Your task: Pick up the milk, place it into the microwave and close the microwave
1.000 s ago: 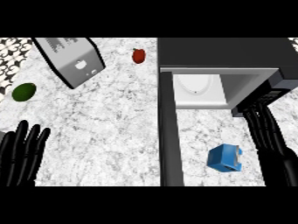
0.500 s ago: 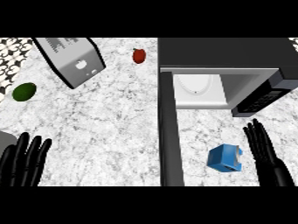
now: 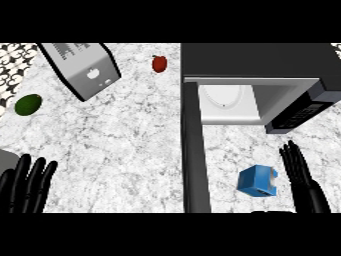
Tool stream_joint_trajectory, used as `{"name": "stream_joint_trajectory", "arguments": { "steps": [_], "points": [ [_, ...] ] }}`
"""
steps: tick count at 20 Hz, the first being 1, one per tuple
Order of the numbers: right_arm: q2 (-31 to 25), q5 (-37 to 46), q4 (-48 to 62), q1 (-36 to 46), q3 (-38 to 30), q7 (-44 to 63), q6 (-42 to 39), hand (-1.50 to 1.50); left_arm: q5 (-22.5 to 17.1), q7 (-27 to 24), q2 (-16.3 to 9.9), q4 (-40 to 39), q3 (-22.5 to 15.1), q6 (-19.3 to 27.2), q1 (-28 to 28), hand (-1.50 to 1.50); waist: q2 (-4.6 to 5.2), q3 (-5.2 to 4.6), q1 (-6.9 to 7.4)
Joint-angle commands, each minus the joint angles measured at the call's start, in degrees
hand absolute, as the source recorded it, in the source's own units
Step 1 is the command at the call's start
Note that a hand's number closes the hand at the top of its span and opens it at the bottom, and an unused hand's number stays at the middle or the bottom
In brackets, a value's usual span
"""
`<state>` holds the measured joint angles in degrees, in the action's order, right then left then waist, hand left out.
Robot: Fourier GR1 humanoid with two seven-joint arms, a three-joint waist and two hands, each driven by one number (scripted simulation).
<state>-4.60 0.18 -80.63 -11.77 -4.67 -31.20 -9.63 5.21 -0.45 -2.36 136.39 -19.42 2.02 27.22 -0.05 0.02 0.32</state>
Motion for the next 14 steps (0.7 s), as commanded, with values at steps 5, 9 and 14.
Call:
{"name": "stream_joint_trajectory", "arguments": {
  "steps": [5,9,14],
  "points": [
    [2.1,1.3,12.0,0.9,0.5,-10.2,-0.9,-1.50,4.9,1.1,0.5,3.3,-5.2,2.8,2.5,-1.50,-0.03,0.00,-0.07],
    [-0.9,0.4,25.4,8.7,-4.0,-16.0,-2.0,-1.50,4.0,-1.7,-0.8,2.3,-5.0,1.9,4.2,-1.50,0.02,0.01,0.11],
    [-4.3,1.1,34.3,15.2,-5.5,-17.9,-3.4,-1.50,2.7,-1.9,-1.9,4.4,-5.9,2.4,6.3,-1.50,0.01,0.00,0.22]
  ]
}}
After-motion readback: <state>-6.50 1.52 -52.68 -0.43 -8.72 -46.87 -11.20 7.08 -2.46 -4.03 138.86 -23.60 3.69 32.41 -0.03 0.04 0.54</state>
